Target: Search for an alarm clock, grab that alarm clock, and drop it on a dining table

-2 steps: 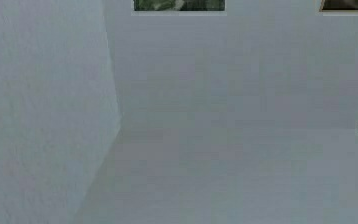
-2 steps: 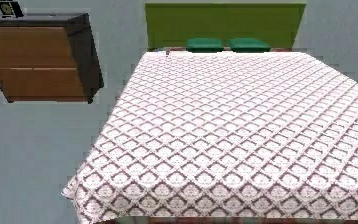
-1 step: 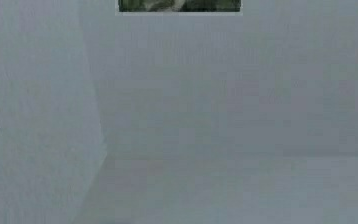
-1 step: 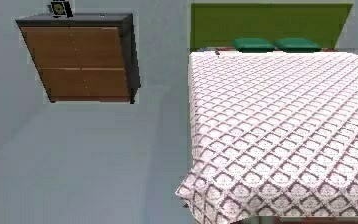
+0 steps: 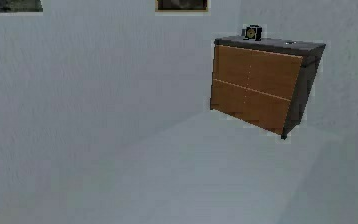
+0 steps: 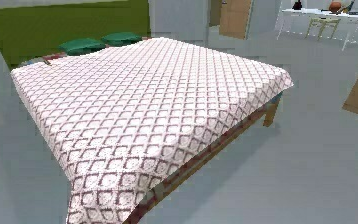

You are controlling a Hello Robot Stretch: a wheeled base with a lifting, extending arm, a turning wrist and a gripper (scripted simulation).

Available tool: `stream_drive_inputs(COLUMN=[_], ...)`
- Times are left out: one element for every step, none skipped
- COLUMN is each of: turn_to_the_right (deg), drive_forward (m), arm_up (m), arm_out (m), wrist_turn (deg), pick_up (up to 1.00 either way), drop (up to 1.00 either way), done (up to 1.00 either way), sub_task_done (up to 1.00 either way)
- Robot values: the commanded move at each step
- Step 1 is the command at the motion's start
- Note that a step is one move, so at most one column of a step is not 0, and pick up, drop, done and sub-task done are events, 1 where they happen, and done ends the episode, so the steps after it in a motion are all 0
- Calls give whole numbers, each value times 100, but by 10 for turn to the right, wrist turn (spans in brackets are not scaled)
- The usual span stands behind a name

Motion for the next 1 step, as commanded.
stream_drive_inputs(turn_to_the_right=[30], drive_forward=[0], arm_up=[0], arm_out=[0], wrist_turn=[0], pick_up=[0], drop=[0], done=[0], sub_task_done=[0])
